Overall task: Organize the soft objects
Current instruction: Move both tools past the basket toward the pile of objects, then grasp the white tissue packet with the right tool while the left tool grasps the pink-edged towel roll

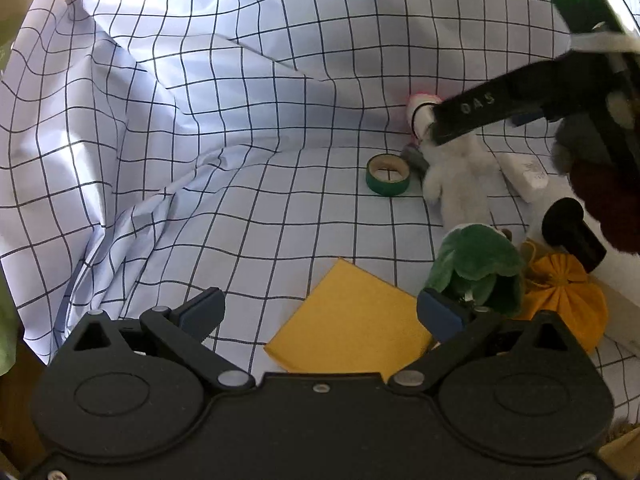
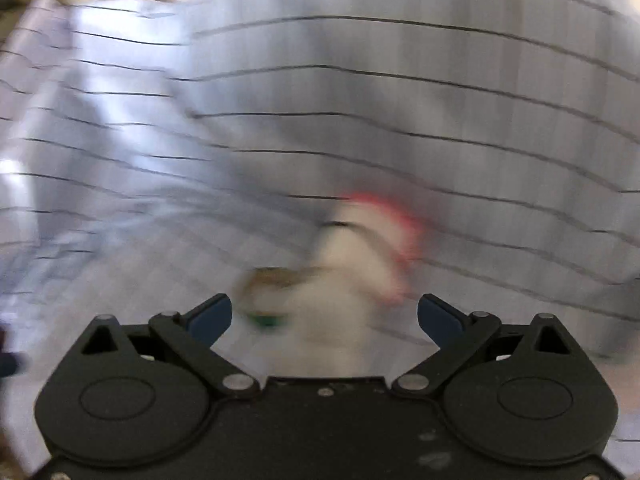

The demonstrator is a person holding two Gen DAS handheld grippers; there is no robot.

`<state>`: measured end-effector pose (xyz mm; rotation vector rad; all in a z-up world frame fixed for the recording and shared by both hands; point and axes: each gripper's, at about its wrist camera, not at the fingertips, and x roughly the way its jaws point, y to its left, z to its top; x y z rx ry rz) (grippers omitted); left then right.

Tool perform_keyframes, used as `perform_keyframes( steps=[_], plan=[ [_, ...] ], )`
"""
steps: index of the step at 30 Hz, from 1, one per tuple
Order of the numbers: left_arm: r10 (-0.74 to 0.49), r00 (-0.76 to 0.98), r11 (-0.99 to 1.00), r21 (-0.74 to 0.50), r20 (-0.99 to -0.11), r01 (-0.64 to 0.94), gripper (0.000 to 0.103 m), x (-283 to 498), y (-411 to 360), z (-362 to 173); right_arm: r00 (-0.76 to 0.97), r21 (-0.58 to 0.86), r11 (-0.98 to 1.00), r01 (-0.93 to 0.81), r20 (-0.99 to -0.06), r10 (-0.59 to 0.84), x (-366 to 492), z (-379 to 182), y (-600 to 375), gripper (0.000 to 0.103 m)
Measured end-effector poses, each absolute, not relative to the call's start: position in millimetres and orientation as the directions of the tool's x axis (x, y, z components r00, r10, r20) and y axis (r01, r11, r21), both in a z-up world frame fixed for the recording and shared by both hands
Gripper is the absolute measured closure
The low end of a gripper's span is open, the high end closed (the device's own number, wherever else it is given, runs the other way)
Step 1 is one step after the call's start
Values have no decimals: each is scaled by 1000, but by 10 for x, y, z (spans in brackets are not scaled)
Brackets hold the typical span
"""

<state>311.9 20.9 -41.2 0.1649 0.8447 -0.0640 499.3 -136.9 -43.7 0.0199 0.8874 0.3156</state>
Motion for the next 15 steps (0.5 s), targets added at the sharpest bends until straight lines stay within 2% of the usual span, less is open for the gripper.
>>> perform_keyframes(
  steps=[2,5,11,15],
  plan=[
    [12,666,985,123,-746,120,4,3129,216,-407,580,200,944,-263,-749,320,4979,-388,-1385,3],
    [18,668,984,131,-744,118,4,3150,225,-405,606,207,960,-188,-745,279,5004,-342,-1553,3],
    [17,668,984,130,-744,119,4,3200,234,-393,606,149,988,43,-790,92,5080,-413,-2163,2],
    [10,664,983,127,-747,129,4,3233,206,-387,552,139,979,152,-833,33,5067,-541,-2485,3]
  ],
)
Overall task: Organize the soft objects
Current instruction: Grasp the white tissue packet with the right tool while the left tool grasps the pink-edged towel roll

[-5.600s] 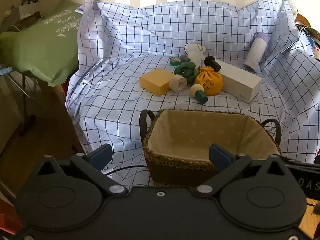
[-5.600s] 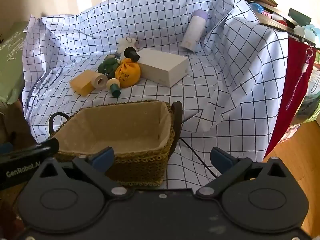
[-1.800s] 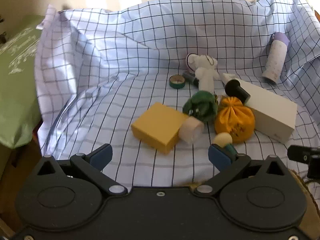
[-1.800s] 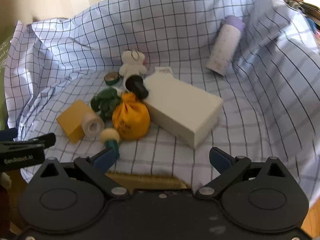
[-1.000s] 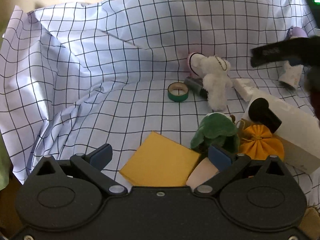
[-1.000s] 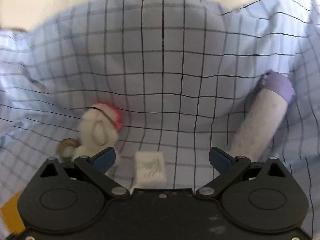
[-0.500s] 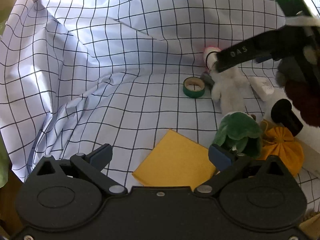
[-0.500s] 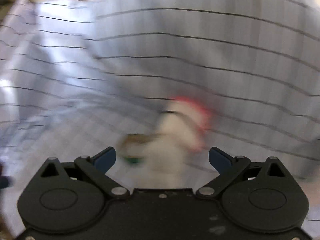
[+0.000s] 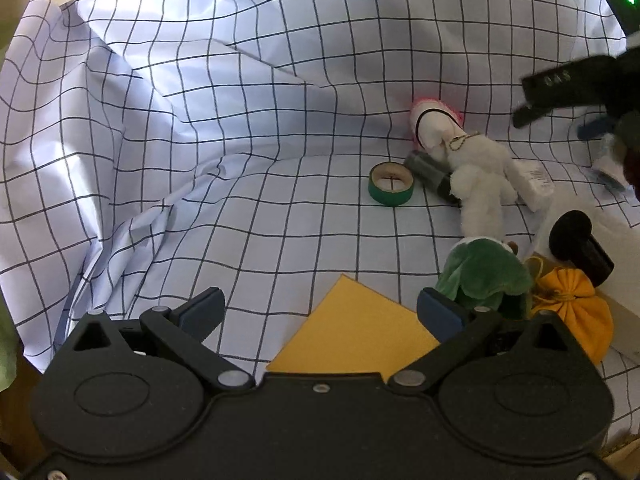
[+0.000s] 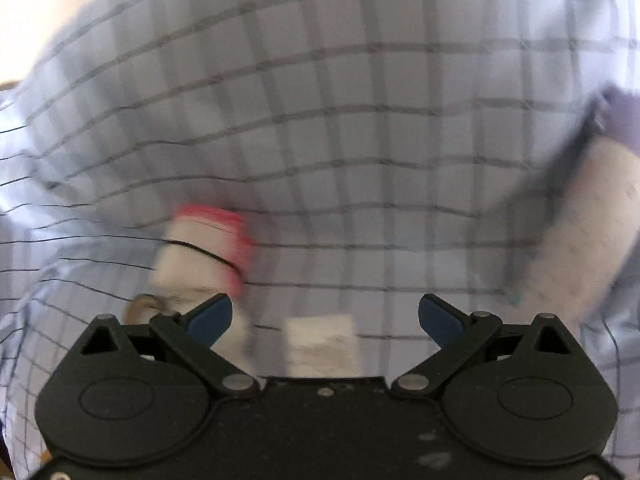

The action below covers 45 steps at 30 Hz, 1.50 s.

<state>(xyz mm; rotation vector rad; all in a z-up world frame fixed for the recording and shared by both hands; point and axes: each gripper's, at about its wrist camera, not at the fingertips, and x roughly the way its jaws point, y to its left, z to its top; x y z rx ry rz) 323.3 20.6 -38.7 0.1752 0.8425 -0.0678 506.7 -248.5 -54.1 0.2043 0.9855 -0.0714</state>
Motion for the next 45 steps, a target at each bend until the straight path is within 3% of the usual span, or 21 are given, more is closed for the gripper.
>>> perform_keyframes(
  steps=[10,13,19,38,45],
  plan=[
    [-15,639,981,114,-769,160,4,3330,129,-364,463,92,988,123,-886,25,5035,-909,-2395,7],
    [-17,635,980,114,-772,165,4,3374,94,-362,453,89,987,134,-891,18,5058,-1017,-2326,15],
    [-40,623,980,90,-781,175,4,3481,9,-358,466,61,984,170,-884,-26,5043,-1131,-2288,51],
    [-69,649,983,58,-758,173,4,4414,-595,-222,528,174,953,246,-849,19,4826,-1024,-2567,54],
    [-74,630,989,26,-773,148,4,4802,-753,-359,539,97,964,247,-840,-54,4832,-1031,-2453,54]
  ],
)
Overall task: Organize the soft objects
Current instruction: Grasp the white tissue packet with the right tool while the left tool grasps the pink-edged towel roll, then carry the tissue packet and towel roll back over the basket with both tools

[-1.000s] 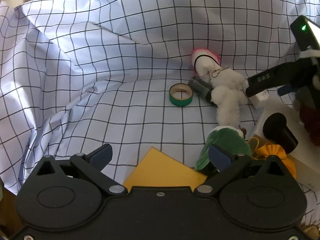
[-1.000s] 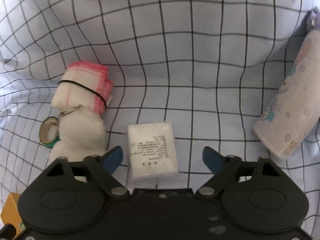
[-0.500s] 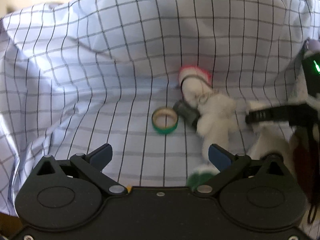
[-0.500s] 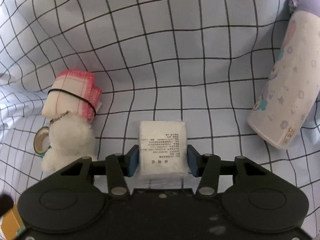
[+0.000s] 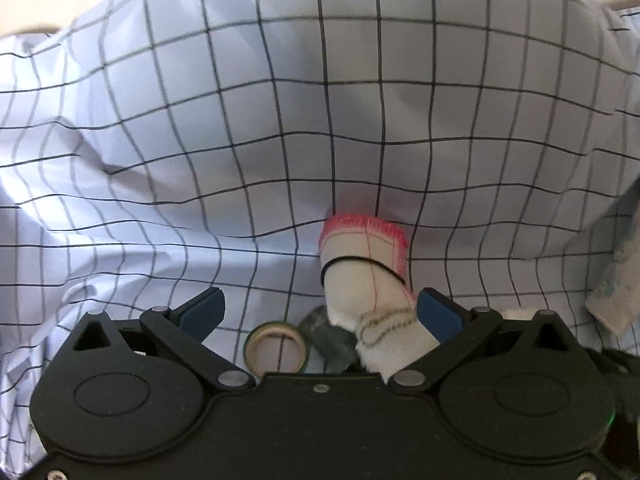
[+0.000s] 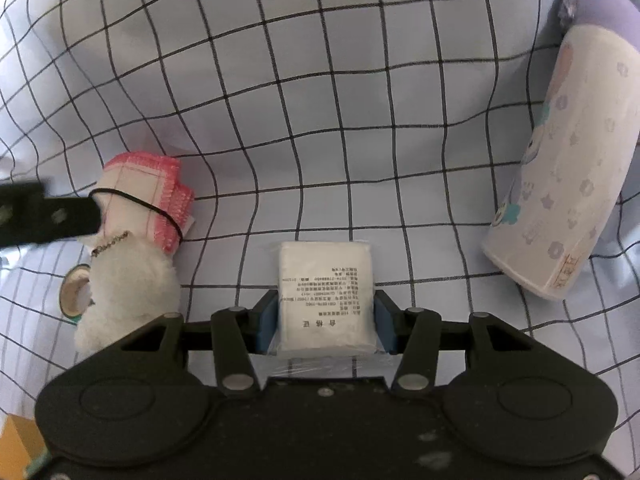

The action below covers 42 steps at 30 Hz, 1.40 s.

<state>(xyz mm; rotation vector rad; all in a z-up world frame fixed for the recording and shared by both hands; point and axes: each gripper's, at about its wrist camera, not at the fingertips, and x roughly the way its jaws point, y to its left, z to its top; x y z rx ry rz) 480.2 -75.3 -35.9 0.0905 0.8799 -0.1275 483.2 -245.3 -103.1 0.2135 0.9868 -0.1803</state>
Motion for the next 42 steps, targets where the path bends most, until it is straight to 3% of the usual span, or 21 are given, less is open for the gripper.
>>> perform_keyframes(
  steps=[11,13,14,15,18,30,35,42],
  plan=[
    [-105,569,986,-10,-815,167,5,5139,-910,-579,558,76,968,238,-827,-73,4824,-1023,-2411,54],
    [-119,566,983,-15,-815,185,11,5153,-942,-598,560,69,969,236,-825,-77,4823,-1027,-2390,54],
    [-128,562,981,-20,-817,195,24,5160,-955,-607,560,66,970,235,-825,-79,4831,-1035,-2378,54],
    [-141,551,978,-31,-822,204,45,5168,-957,-618,561,63,970,234,-824,-82,4836,-1037,-2372,54],
    [-172,553,977,-68,-815,204,55,5158,-909,-604,563,56,971,233,-822,-88,4840,-1044,-2357,54],
    [-164,683,982,-54,-712,180,56,4465,-417,-45,558,28,969,244,-822,-116,4856,-1040,-2283,54],
    [-208,699,975,-86,-684,206,55,4039,-153,160,618,-7,968,253,-768,-167,4777,-965,-2168,54],
    [-210,696,975,-89,-687,206,55,3814,-1,138,667,117,938,325,-731,-140,4681,-875,-2317,54]
  ],
)
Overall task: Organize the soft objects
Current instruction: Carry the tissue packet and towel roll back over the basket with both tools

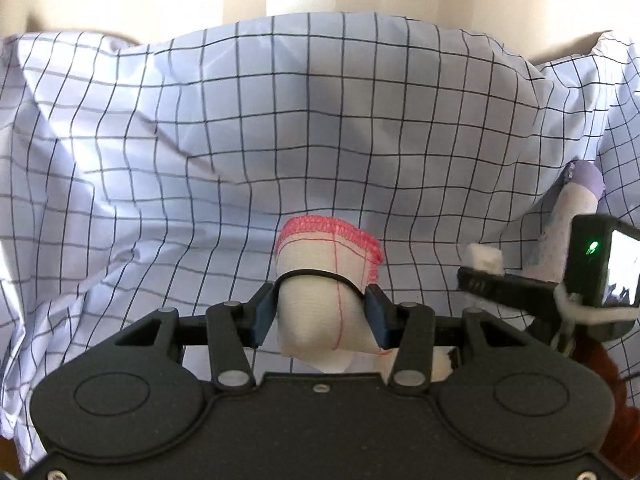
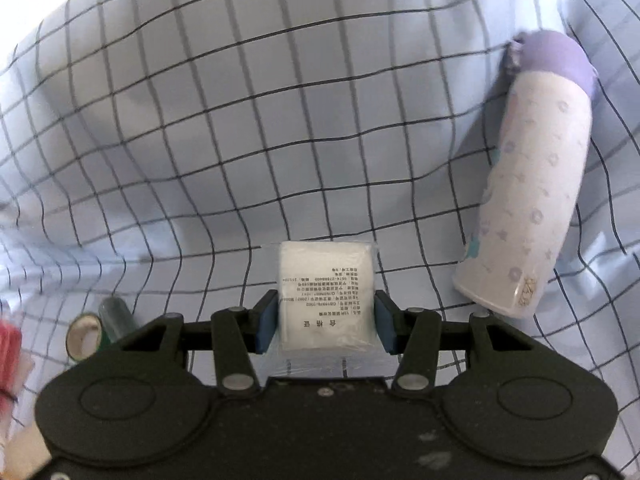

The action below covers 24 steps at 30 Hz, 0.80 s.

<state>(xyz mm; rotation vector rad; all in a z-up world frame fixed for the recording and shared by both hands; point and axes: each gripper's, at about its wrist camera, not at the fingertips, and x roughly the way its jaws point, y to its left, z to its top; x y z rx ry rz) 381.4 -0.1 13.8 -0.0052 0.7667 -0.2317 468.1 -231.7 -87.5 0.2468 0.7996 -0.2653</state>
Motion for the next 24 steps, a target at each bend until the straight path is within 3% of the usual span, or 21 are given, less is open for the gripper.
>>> perform_keyframes(
  steps=[10,24],
  plan=[
    [-175,718,984,-85,-674,159,55,3714,200,75,730,124,946,298,-668,-143,4572,-794,-2286,54],
    [-191,732,980,-90,-654,175,55,3456,189,159,742,158,931,329,-653,-151,4552,-795,-2358,54]
  ],
)
